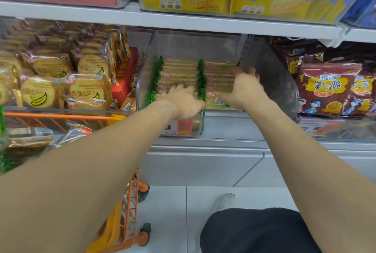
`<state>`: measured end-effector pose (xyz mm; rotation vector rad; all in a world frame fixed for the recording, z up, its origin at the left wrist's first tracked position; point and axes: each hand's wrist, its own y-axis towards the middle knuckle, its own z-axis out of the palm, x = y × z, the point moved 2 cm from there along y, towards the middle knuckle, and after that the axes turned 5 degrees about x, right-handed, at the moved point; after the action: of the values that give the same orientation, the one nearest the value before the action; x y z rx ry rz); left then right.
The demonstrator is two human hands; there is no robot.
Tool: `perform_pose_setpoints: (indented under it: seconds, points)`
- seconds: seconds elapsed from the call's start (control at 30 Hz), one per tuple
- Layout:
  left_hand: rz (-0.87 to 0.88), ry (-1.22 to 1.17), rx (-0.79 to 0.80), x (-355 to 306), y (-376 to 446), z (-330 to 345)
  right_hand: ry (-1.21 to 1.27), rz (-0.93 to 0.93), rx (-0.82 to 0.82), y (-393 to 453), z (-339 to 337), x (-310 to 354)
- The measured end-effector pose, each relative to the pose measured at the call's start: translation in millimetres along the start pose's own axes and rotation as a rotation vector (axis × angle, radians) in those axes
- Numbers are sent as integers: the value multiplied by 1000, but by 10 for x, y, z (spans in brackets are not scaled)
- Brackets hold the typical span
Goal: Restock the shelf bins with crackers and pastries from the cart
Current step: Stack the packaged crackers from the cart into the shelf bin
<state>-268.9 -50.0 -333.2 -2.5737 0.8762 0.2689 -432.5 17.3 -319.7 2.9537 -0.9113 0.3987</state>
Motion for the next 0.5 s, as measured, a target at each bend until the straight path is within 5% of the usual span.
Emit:
perform_pose_setpoints:
  seconds: [0.13, 0.3, 0.5]
  points:
    - [24, 63, -138, -25, -148, -75, 210, -244, -320, -309, -217, 197]
    - [188, 112, -374, -60, -709, -407, 473, -287, -260, -659, -330, 634]
    - [185, 91, -359, 363, -1574, -801, 560, -461, -113, -1089, -182, 1292]
